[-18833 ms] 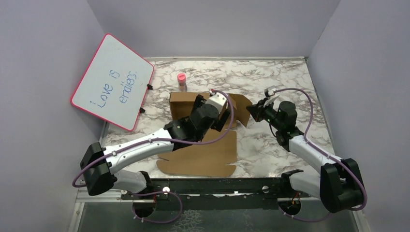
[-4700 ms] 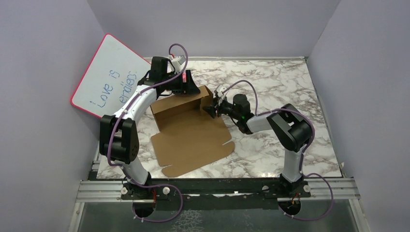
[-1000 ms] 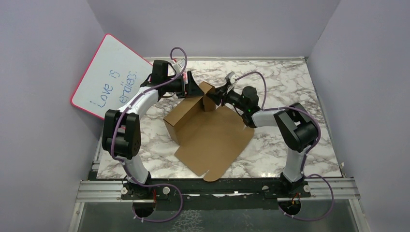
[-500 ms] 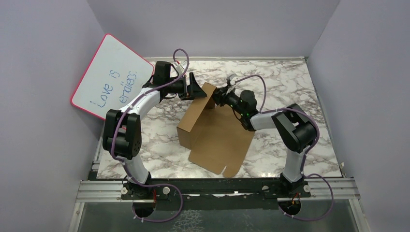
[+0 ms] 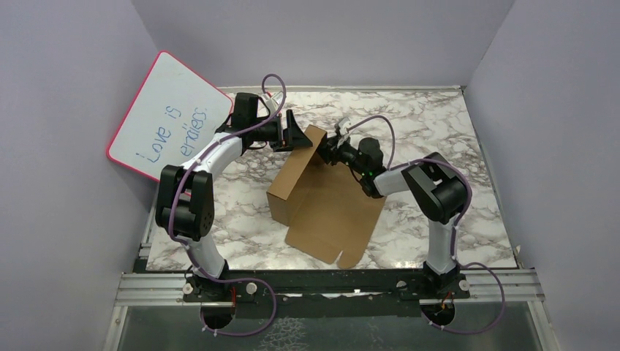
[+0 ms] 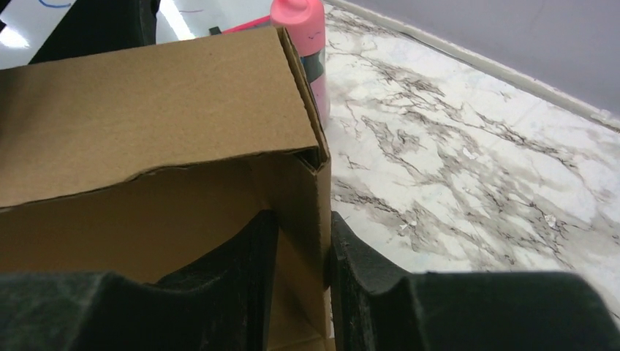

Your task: Fold the paper box

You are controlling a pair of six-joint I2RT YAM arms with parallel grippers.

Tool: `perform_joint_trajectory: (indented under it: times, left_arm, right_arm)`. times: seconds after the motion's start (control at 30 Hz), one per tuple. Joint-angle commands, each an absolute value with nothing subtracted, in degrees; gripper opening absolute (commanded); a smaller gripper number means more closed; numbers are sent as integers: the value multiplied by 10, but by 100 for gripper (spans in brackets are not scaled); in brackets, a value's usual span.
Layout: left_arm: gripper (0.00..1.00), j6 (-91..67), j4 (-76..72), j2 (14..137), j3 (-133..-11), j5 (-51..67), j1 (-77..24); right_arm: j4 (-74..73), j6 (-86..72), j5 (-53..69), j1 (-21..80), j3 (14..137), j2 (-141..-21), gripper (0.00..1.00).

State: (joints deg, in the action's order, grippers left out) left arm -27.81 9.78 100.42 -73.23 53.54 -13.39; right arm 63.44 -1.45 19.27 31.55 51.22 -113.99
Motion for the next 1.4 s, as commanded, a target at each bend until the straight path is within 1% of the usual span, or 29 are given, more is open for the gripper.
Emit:
perform_joint_trajectory:
  times: [0.0,0.1,0.53,0.83,0.93,1.07,1.2,1.37]
  left_arm:
    - [87,-273,96,1014,-734,547,-137]
    - [87,-275,95,1016,-734,552,-137]
    - [87,-295,72,1009,-726,570,-142]
    - [87,-312,51,1010,-717,577,-160]
    - [87,-315,50,1012,-716,575,-163]
    - [87,-305,58,1004,-718,556,-159]
    - [87,-276,101,997,-730,497,-140]
    - [88,-245,143,977,-745,429,-128]
  right_arm:
    - [623,-5,218,320,531,-1170,34]
    - [626,-5,204,321,541,-1184,32]
    - [646,-54,75,321,532,-1180,19]
    - [631,-91,24,326,523,-1161,15]
    - [634,-100,42,331,522,-1158,18]
    - [648,-98,68,333,509,-1148,29]
    - [641,-85,54,332,490,-1125,35]
    - [645,-69,41,332,447,-1091,45]
